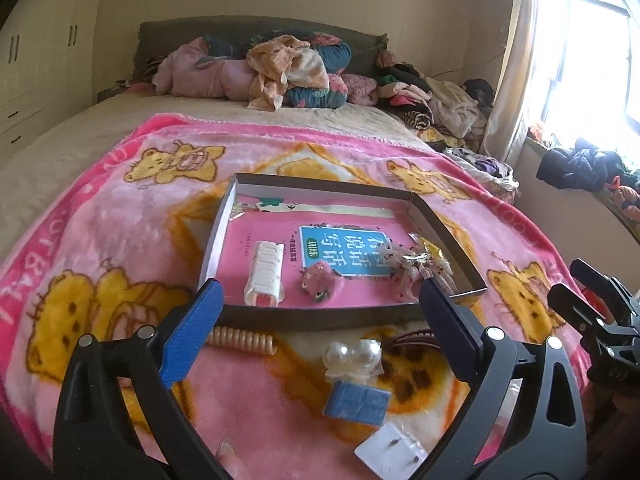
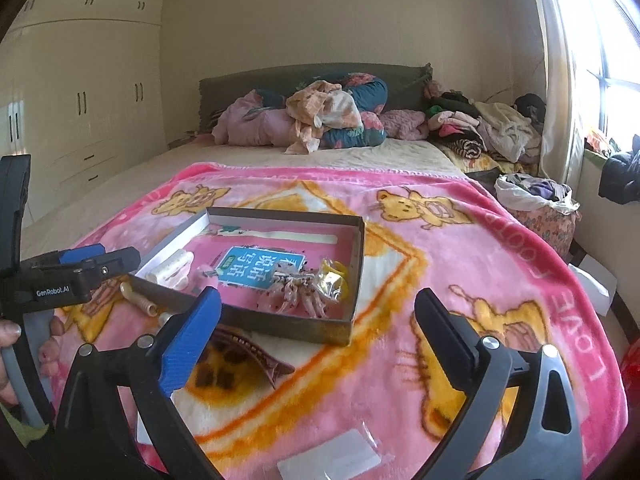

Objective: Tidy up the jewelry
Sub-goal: 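Withdraw both tools from the box toward the remaining items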

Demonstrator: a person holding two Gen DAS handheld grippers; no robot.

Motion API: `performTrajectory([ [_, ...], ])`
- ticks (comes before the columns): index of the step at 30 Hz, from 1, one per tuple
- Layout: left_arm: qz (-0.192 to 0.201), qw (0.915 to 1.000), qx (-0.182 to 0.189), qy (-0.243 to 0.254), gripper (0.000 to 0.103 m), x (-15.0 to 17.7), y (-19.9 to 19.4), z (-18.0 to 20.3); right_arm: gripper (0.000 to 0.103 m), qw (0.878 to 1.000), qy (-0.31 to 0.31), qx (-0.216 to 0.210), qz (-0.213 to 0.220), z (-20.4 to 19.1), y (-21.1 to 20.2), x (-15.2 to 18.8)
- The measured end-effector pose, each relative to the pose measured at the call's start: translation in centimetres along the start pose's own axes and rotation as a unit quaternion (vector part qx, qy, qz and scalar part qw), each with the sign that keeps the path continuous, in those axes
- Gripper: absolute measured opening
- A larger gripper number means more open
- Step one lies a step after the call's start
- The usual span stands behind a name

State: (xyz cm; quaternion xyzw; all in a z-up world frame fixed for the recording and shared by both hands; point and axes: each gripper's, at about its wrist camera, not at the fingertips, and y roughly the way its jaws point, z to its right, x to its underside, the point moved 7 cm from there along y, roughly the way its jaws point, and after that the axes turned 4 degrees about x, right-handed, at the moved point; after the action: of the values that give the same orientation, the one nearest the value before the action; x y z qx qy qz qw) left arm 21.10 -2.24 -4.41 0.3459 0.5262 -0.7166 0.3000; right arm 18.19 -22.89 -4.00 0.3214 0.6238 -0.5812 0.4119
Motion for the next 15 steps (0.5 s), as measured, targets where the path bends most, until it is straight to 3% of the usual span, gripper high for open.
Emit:
performTrajectory([
  [15, -0.010, 0.9999, 0.002, 0.009, 0.090, 2.1, -1.2, -0.1, 0.095, 1.000, 0.003, 0.003, -0.003, 0.4, -2.0, 2.3],
])
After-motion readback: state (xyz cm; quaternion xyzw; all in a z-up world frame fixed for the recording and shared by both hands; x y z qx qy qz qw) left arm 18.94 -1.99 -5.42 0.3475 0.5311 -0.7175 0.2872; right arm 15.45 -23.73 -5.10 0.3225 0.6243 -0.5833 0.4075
